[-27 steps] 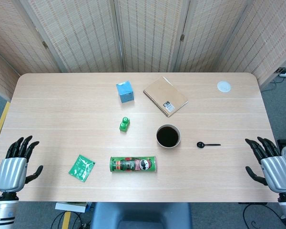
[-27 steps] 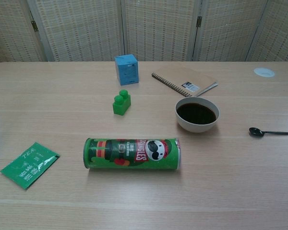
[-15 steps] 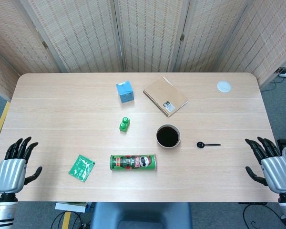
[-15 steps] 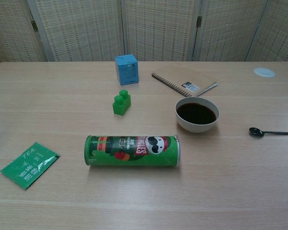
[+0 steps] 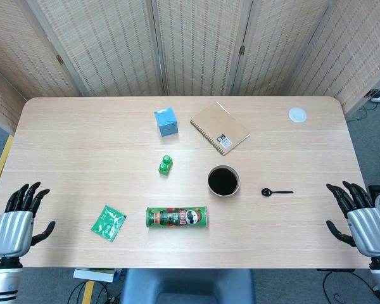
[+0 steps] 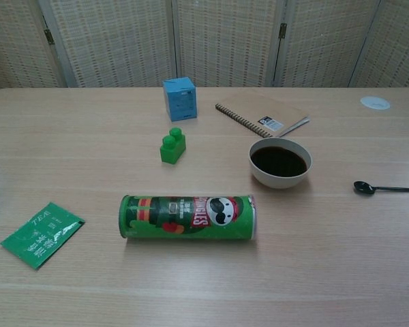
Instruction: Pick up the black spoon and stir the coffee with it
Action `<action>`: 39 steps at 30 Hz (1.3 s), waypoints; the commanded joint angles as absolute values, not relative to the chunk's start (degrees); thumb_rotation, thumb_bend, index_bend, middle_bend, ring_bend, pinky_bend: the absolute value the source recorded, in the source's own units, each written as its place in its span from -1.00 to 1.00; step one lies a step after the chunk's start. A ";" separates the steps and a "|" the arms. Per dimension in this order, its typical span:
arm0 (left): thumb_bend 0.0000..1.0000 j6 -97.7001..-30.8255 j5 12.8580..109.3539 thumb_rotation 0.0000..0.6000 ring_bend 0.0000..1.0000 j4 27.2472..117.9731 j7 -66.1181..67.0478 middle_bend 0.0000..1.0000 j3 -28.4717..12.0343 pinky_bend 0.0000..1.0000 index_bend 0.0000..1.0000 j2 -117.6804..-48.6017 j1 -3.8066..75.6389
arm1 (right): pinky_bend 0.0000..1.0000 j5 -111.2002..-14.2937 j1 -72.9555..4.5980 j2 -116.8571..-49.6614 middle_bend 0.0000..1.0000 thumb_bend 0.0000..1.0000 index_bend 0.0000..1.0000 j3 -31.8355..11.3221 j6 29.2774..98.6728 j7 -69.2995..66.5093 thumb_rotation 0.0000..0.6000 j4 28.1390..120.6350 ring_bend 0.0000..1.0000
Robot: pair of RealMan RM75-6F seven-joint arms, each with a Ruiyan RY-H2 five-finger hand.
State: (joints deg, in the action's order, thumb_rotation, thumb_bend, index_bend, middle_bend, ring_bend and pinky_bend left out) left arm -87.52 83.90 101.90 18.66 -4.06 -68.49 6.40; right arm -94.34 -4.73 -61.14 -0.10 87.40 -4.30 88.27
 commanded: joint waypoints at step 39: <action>-0.38 -87.46 83.29 1.00 -0.86 101.51 18.55 -0.79 -3.60 -0.72 -0.58 -68.41 5.60 | 0.97 -82.25 -17.24 -69.75 0.87 -0.29 -0.19 -3.71 62.96 2.42 1.00 80.20 1.00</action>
State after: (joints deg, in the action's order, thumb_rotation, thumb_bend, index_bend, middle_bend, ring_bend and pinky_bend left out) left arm -87.47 83.28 101.50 18.54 -3.61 -68.41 5.60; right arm -83.23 -16.03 -68.71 -3.52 64.57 2.06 81.44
